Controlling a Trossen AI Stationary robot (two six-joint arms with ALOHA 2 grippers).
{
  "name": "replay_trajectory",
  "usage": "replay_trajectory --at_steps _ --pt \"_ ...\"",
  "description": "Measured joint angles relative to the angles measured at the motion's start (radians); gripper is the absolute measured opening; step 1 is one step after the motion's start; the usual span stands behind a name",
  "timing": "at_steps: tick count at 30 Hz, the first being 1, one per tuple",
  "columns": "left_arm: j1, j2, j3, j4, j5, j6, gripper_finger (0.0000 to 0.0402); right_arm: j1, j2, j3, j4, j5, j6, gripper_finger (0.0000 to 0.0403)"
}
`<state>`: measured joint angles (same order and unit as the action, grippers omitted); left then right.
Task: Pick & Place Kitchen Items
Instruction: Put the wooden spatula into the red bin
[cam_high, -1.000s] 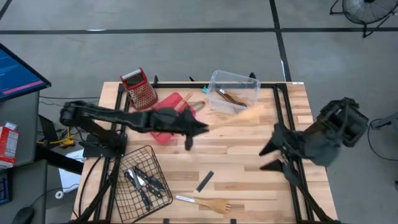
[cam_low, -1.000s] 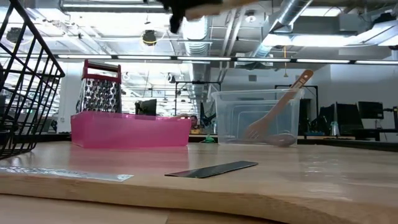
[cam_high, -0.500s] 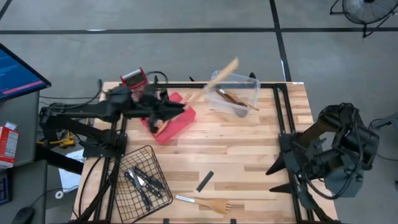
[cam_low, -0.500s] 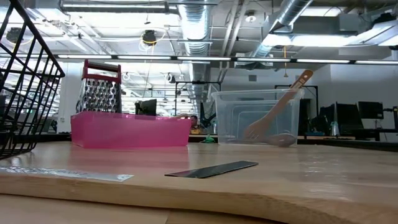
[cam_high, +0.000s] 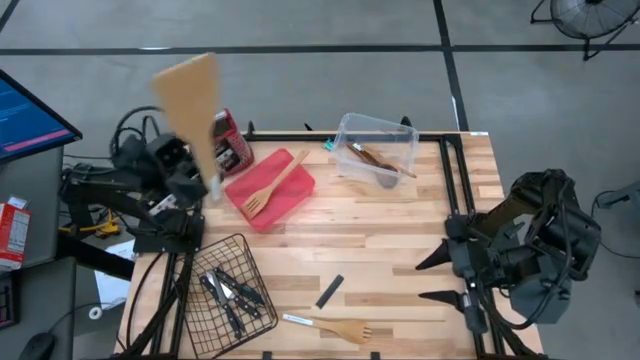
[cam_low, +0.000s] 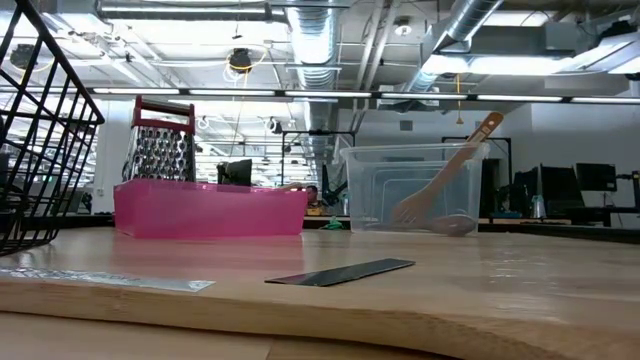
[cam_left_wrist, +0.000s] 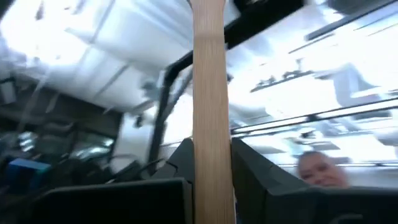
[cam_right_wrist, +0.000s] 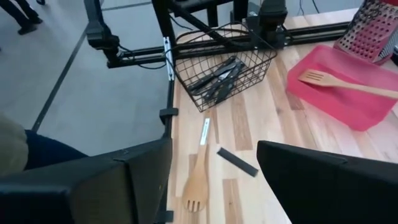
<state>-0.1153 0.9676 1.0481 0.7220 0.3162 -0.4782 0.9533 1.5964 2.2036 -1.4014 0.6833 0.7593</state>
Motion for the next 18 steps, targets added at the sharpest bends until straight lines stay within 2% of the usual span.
replay_trajectory --at_steps 5,11,18 --pt "-0.05 0.003 0.0 0.077 0.022 0.007 0.0043 -0.007 0.001 0.0 0.001 0.0 0.0 0.0249" --pt "-0.108 0.003 0.0 0.097 0.042 0.123 0.0046 -0.03 0.007 0.0 0.003 0.025 0.0 0.0249" --pt "-0.116 0.003 0.0 0.103 0.041 0.134 0.0046 -0.059 0.014 -0.001 0.003 0.023 0.001 0.0249"
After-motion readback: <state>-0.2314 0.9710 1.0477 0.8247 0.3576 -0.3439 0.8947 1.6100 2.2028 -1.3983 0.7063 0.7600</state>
